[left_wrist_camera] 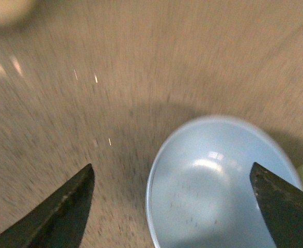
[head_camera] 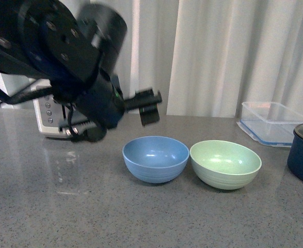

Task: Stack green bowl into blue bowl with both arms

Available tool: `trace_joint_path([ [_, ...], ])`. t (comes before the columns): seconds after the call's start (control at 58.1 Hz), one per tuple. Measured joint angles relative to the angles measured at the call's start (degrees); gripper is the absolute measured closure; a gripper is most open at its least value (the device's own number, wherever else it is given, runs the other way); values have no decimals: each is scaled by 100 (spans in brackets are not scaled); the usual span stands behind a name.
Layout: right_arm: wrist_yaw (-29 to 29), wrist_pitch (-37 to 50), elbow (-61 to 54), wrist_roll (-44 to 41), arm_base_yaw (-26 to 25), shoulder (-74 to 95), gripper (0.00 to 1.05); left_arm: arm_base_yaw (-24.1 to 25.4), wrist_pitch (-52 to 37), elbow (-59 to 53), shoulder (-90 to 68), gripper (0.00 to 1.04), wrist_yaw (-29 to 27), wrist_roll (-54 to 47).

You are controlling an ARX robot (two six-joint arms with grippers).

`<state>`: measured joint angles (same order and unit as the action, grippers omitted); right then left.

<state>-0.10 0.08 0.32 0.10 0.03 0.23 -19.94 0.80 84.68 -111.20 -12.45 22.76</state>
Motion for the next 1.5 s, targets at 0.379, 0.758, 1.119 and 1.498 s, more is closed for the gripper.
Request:
trace_joint_path([
  [0.379,0,0,0,0,0,0,10,551,-4092,-4092,2824,61,-160,-2133],
  [0.758,0,0,0,0,0,0,10,1182,-4776,-6454,4347,101,468,-2232],
  [1.119,0,0,0,0,0,0,10,1528,-4649,-7490,5528,101,804,-2232],
  [1.498,0,0,0,0,0,0,10,1980,-3910,-8072,6841,101,1233,-2232],
])
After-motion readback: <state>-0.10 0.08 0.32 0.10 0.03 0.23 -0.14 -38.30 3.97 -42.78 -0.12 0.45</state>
